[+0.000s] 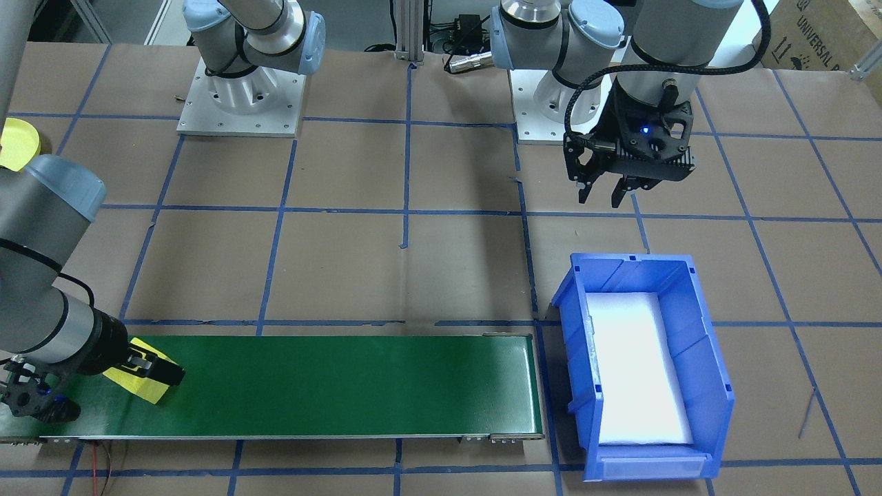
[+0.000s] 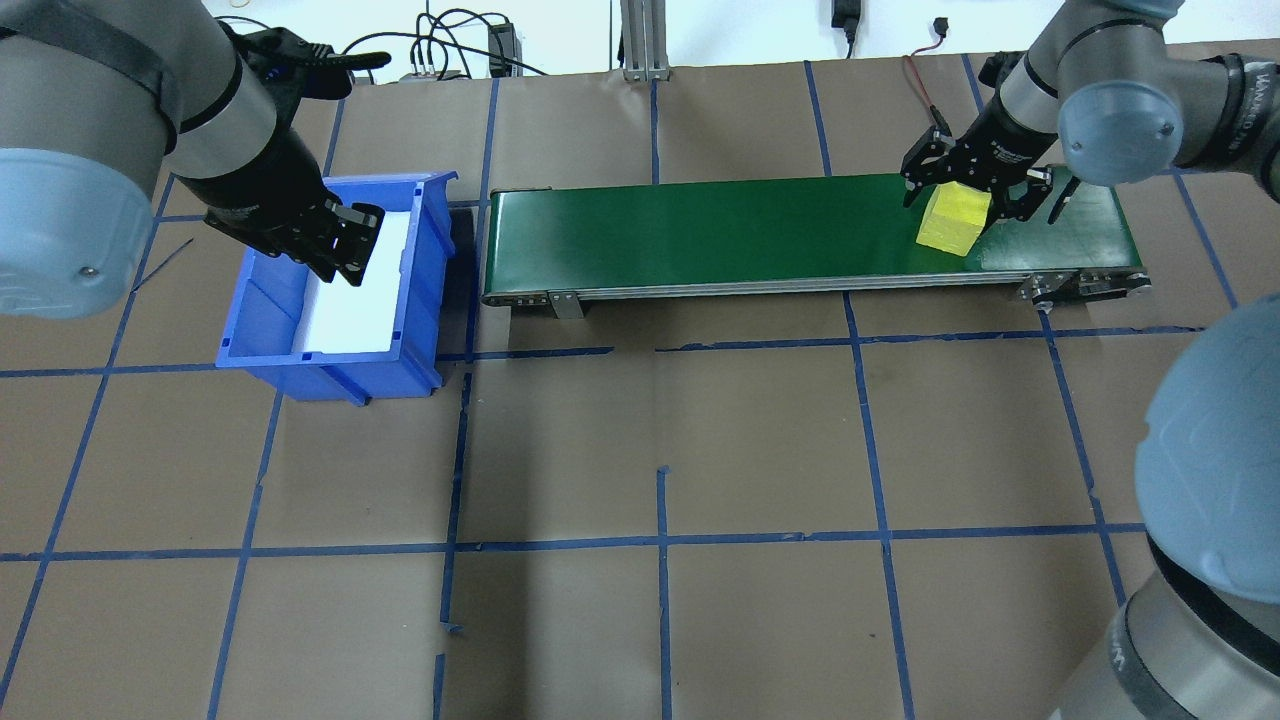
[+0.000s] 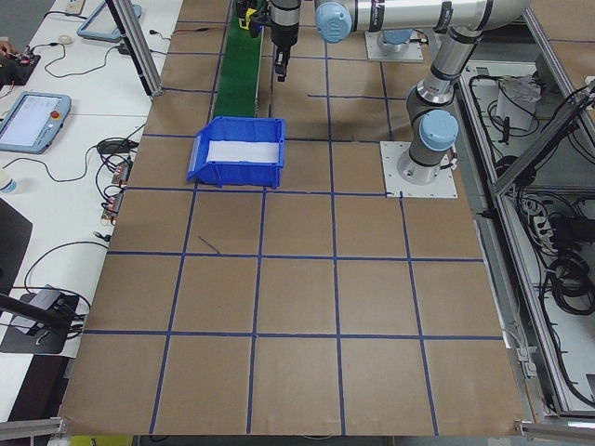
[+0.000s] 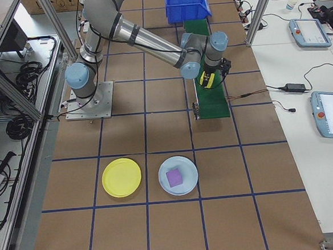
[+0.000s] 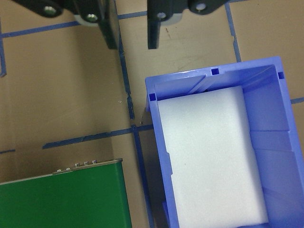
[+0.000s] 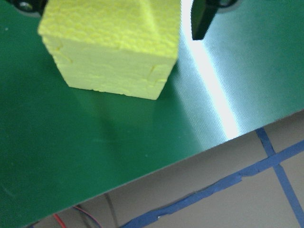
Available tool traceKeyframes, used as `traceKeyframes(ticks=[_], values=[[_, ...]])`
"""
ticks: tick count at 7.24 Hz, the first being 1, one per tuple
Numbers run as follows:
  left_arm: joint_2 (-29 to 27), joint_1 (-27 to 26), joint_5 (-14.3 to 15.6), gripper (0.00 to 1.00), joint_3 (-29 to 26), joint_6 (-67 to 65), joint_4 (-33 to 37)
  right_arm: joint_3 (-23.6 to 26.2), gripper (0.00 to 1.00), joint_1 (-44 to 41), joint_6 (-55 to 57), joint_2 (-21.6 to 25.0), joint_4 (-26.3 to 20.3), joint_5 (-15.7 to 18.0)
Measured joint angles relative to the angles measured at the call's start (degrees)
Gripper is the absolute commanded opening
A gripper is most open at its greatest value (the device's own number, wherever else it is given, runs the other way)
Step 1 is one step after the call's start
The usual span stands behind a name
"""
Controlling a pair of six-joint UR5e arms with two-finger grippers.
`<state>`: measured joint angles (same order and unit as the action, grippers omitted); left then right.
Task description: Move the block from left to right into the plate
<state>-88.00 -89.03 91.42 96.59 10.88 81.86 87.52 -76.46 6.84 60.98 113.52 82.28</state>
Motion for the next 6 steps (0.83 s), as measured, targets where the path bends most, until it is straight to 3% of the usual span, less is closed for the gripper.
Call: traceKeyframes(ticks=[1,4,6], values=[[-0.03,0.00,-0.01,0.56,0.00,0.07,-0.05,-0.27,0.30,0.12,-0.41,0.14,-0.03,0.40],[-0.06,0.00,-0.02,0.67,0.00,0.11,-0.03,-1.34,0.33,1.71,-2.63,1.48,-0.65,2.95],[-0.07,0.00,-0.02,0.69,0.00,0.11,-0.03,-1.75,0.34,8.60,-12.40,3.60,-4.47,5.96]])
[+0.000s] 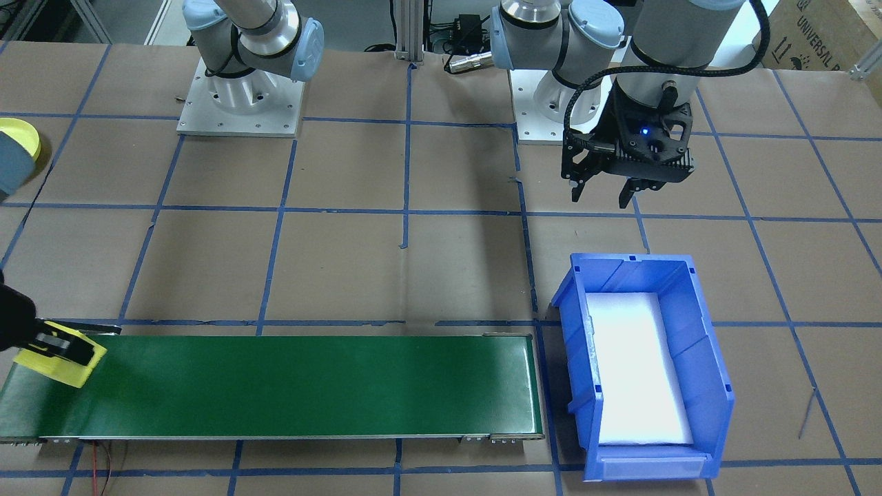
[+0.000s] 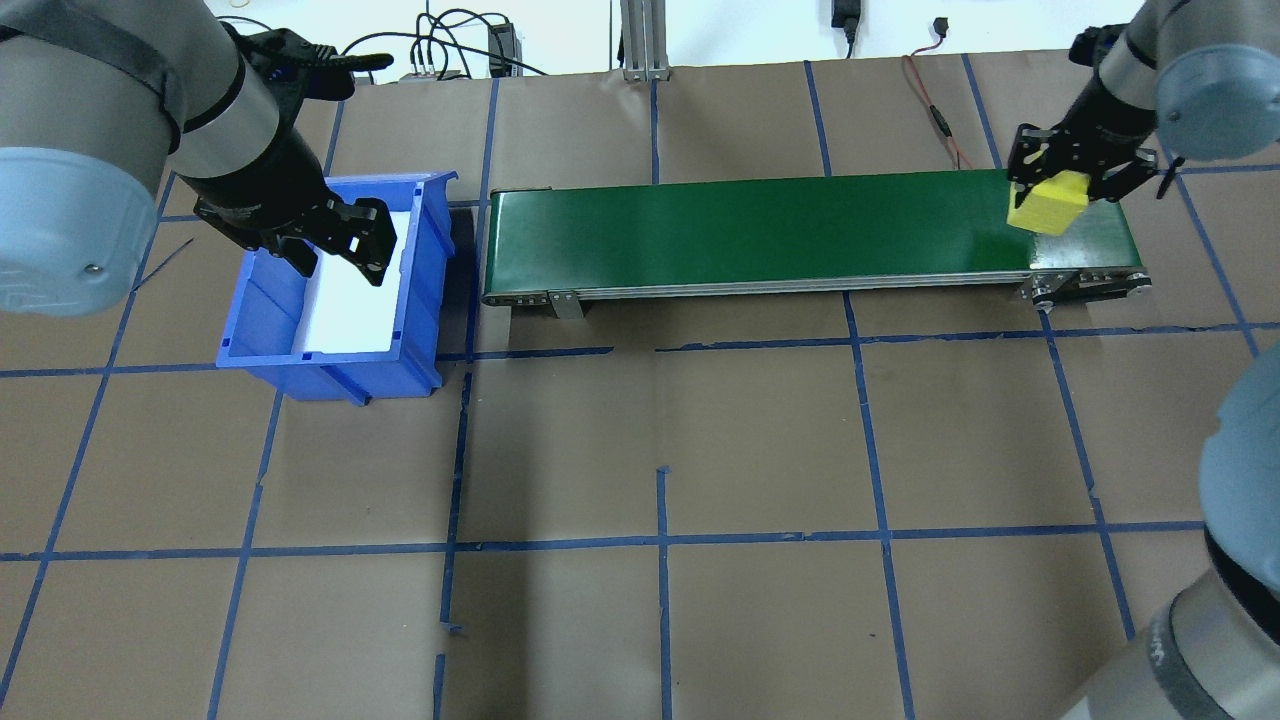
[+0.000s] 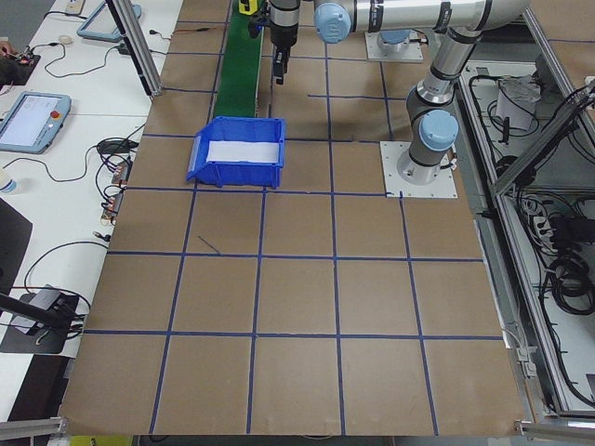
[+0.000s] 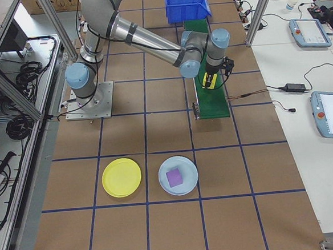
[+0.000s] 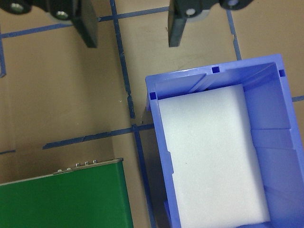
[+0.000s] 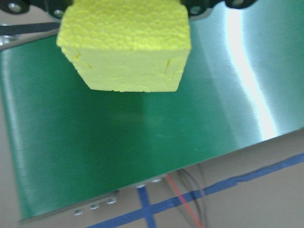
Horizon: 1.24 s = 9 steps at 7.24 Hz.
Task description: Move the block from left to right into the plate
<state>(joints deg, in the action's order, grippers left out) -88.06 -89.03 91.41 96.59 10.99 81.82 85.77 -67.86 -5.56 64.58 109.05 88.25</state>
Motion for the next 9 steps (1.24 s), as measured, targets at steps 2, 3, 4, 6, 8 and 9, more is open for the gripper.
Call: traceKeyframes(ticks=[2,3,4,6,8,9], values=[[0.00,0.00,0.00,0.85,0.00,0.00,0.00,0.42,0.34,11.99,-14.24,1.73,-4.84,3.54],[0.00,0.00,0.00,0.87,0.00,0.00,0.00,1.16,0.34,18.79,-21.33,2.90,-7.32,5.59],[0.00,0.00,0.02,0.98,0.00,0.00,0.00,3.23,0.33,26.64,-27.56,4.28,-9.26,6.74],[0.00,0.00,0.11,1.00,0.00,-0.02,0.02,10.40,0.33,40.30,-35.98,7.25,-8.44,7.27],[0.00,0.00,0.30,1.00,0.00,-0.10,0.16,17.21,0.41,50.40,-45.40,9.07,-3.16,7.33],[0.00,0.00,0.33,1.00,0.00,-0.14,0.22,19.07,0.48,53.87,-48.75,9.28,-1.46,7.21]])
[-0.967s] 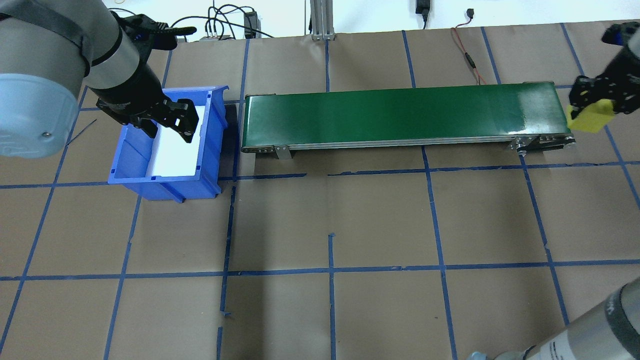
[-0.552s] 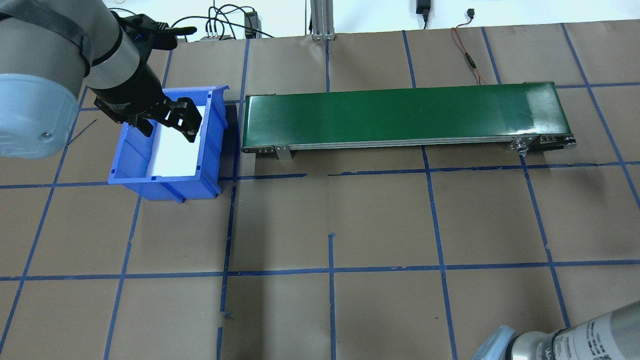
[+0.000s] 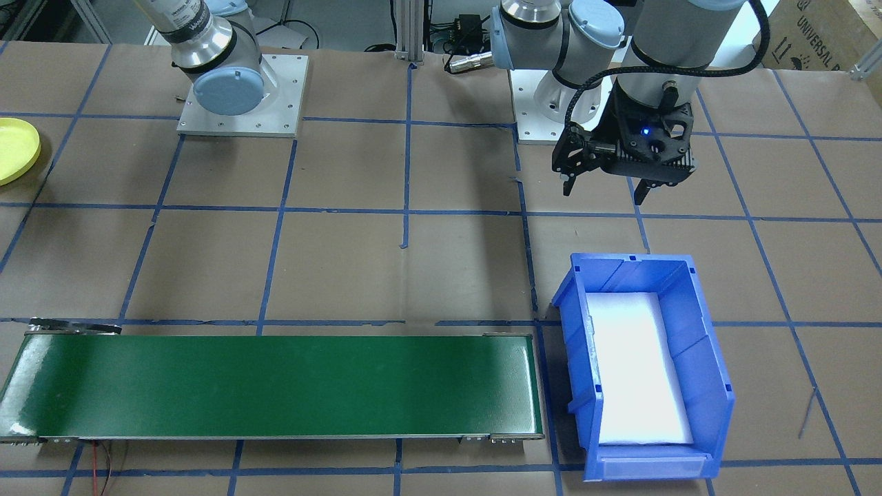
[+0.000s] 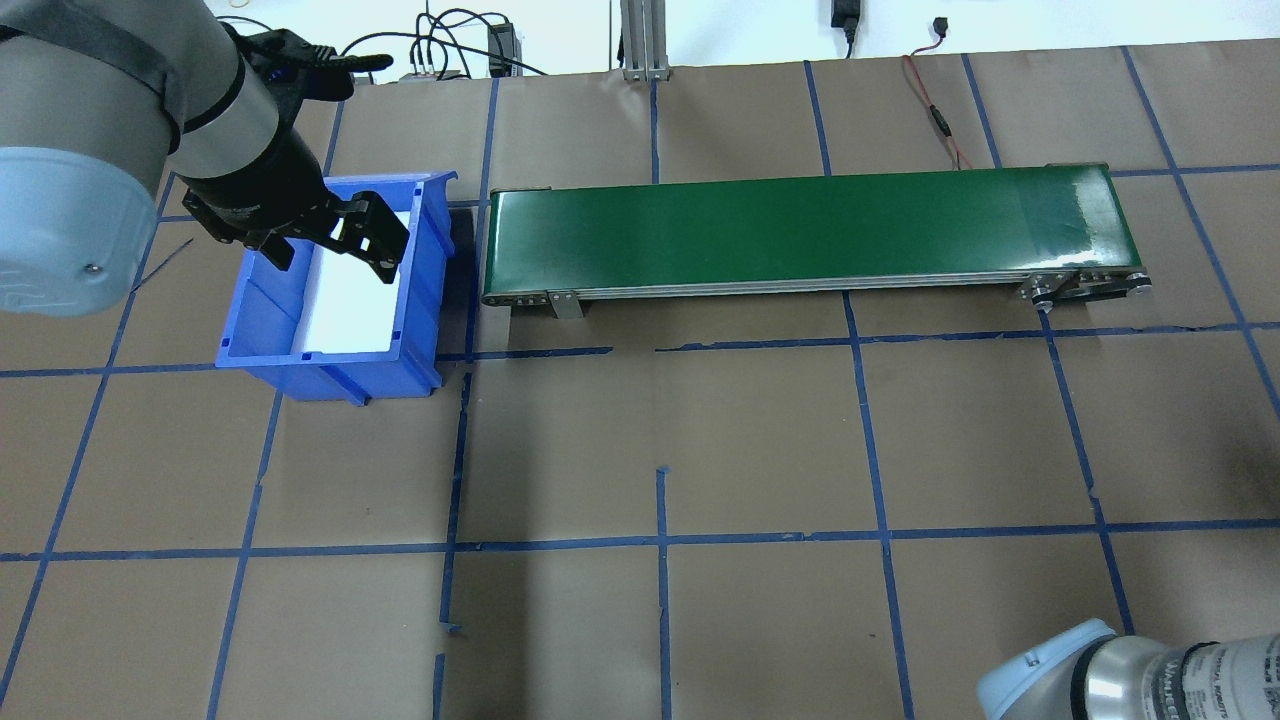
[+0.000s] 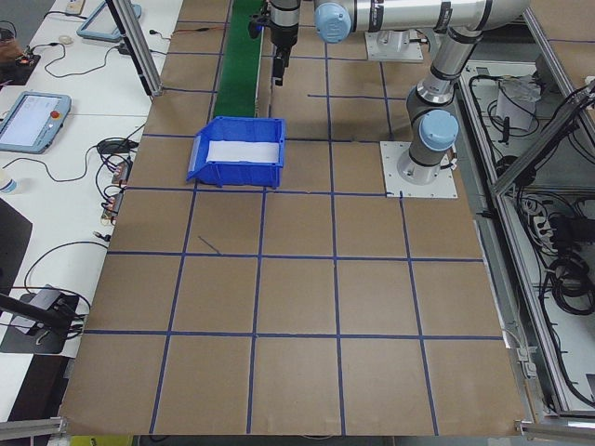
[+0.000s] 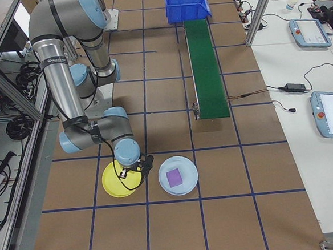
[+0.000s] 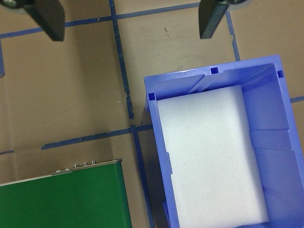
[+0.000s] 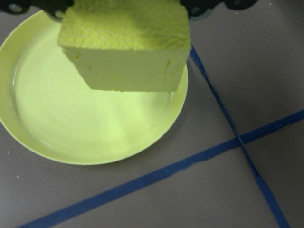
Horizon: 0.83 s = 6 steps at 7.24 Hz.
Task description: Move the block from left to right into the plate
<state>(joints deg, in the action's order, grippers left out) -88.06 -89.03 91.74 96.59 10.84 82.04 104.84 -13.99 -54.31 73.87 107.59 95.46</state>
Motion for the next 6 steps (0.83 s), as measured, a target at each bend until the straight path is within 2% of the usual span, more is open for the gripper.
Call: traceKeyframes(ticks=[1,2,4,6], values=[[0.00,0.00,0.01,1.00,0.00,-0.02,0.03,1.01,0.76,1.95,-2.01,0.01,1.41,-0.08],[0.00,0.00,0.02,1.00,0.00,-0.03,0.04,1.43,0.91,2.69,-3.10,0.01,2.43,-0.24],[-0.01,0.00,0.02,1.00,0.00,-0.03,0.05,1.63,0.99,3.04,-4.06,0.10,3.69,-0.56],[-0.01,0.00,0.02,1.00,0.00,-0.03,0.05,1.20,0.99,2.84,-4.15,0.36,5.09,-0.65]])
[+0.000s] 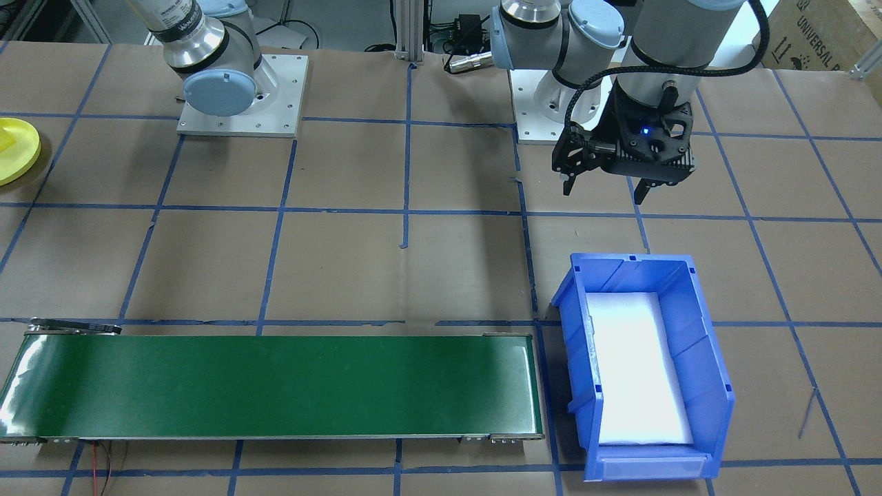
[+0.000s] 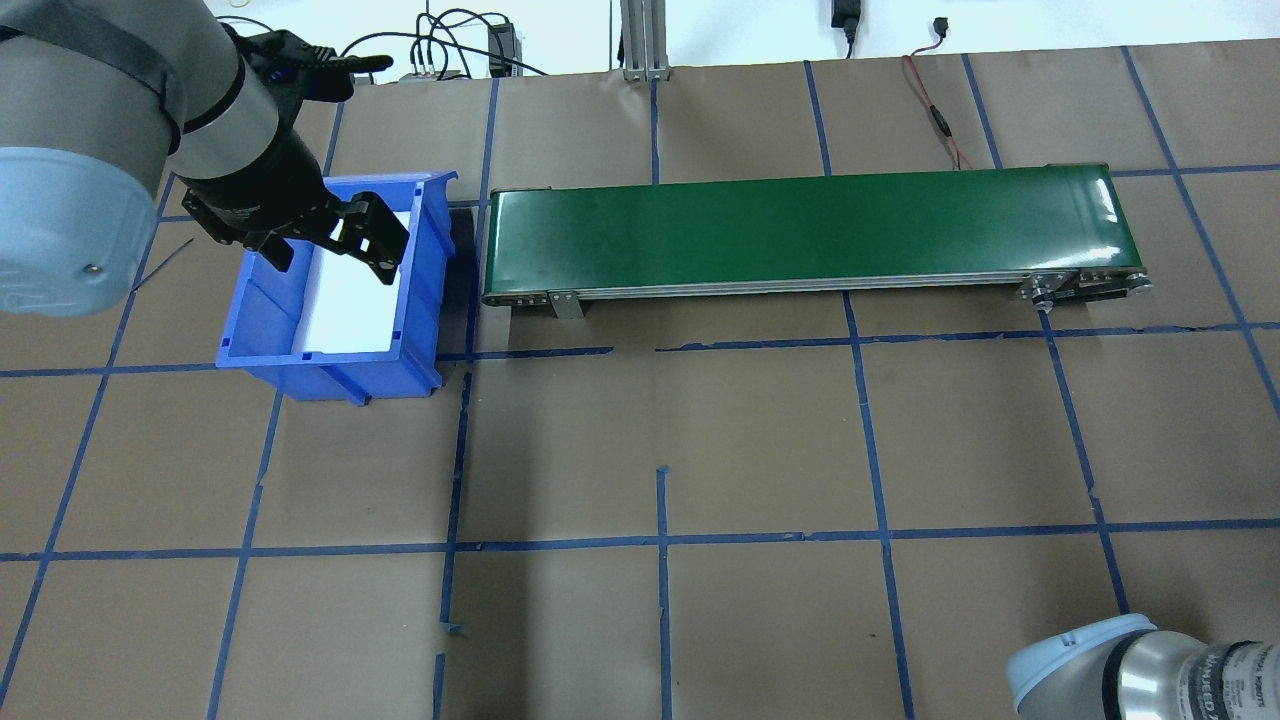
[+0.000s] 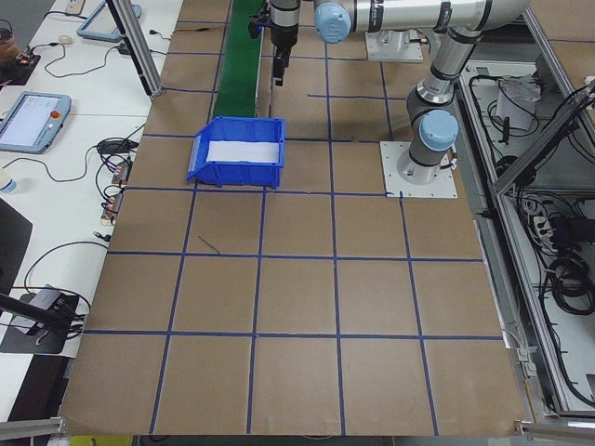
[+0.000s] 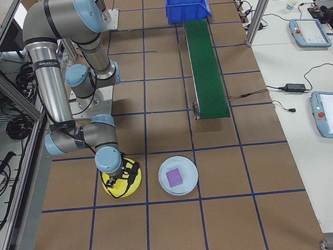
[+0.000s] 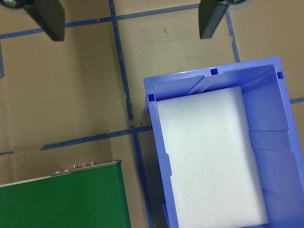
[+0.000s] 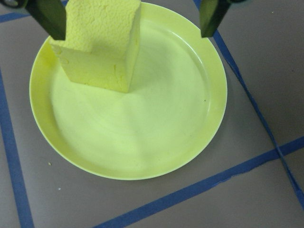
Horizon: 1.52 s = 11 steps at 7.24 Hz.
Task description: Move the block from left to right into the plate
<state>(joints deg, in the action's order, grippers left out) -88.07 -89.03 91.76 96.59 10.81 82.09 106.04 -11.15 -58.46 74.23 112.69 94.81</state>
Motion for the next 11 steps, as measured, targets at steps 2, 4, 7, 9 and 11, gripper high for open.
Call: traceKeyframes(ticks=[2,4,7,9,11], values=[[0.00,-0.02,0.02,1.00,0.00,0.00,0.02,-1.48,1.00,-5.52,1.05,1.06,-0.59,0.12],[0.00,0.04,0.01,1.00,0.06,0.00,0.15,-7.29,1.00,-18.29,10.14,3.53,-9.42,0.16],[0.00,0.26,-0.01,1.00,0.17,0.02,0.39,-14.31,1.00,-43.34,35.19,11.00,-21.75,0.38],[0.01,0.17,0.00,1.00,0.31,0.02,0.37,-14.89,1.00,-59.82,51.87,15.34,-24.50,0.10],[0.00,0.13,0.00,1.00,0.39,0.00,0.35,-15.34,1.00,-71.74,66.44,16.93,-24.70,-3.39]])
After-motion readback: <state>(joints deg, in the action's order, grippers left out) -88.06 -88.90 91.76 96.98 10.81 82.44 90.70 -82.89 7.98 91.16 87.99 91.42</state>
